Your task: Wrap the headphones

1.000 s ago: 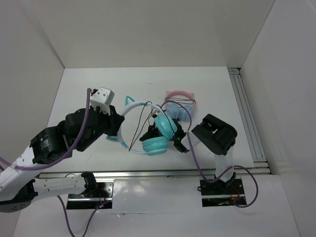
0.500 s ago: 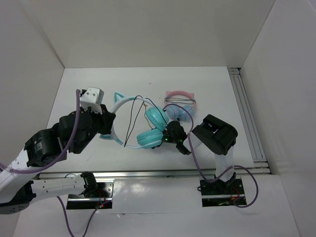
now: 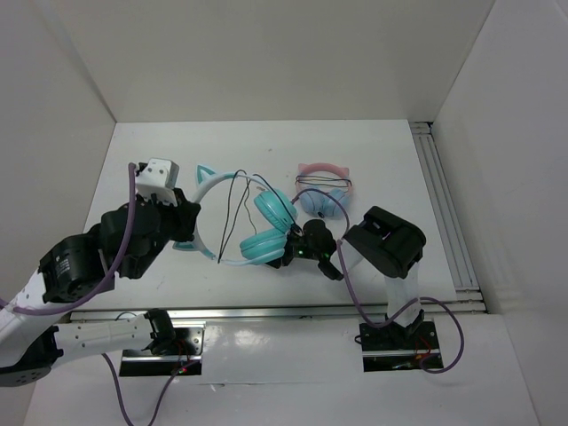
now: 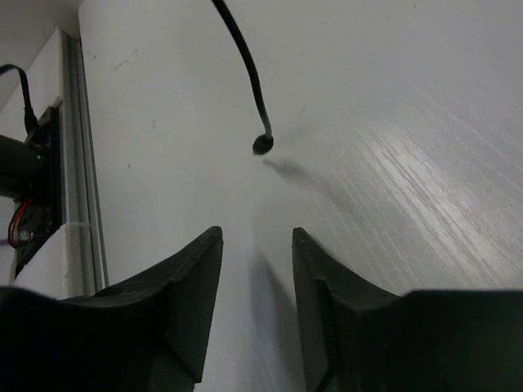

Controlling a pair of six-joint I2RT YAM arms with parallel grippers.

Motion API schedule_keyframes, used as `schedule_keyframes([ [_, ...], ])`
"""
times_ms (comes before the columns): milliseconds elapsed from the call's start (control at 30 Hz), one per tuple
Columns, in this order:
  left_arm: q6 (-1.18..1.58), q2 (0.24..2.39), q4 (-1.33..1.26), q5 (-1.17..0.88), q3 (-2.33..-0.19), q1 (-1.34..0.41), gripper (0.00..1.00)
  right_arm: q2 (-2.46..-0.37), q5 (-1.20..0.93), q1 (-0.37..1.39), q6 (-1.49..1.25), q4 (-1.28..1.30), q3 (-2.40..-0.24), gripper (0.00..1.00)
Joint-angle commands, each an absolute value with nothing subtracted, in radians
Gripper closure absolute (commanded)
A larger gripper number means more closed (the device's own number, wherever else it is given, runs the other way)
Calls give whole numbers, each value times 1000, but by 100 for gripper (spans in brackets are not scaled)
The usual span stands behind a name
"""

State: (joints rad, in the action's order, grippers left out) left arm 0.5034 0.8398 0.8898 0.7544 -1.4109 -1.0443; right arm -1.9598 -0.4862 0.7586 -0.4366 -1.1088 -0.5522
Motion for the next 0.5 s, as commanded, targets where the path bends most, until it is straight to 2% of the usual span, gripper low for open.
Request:
schedule_keyframes([
  [0, 551, 816, 795, 781, -1411, -1048, 100, -2009, -477, 744, -455, -1169, -571, 50],
  [67, 560, 816, 795, 781, -1411, -1048, 100, -2042, -477, 744, -466, -1187, -592, 47],
  [100, 560, 816, 795, 781, -1411, -1048, 100, -2042, -477, 744, -466, -1196, -592, 39],
  [300, 569, 807, 804, 769, -1420, -1048, 100, -2085, -488, 744, -491, -1218, -637, 39],
  [333, 569, 807, 804, 769, -1420, -1048, 100, -2097, -488, 744, -491, -1218, -637, 44],
  [367, 578, 807, 804, 769, -1420, -1048, 100, -2106, -488, 744, -491, -1218, -647, 66],
  [400, 578, 798, 813, 769, -1420, -1048, 100, -2117, -488, 744, -491, -1218, -656, 83],
  [433, 578, 798, 813, 779, -1420, -1048, 100, -2117, -488, 744, -491, -1218, -657, 93],
  [467, 578, 798, 813, 779, -1420, -1048, 100, -2117, -488, 744, -491, -1218, -657, 96],
])
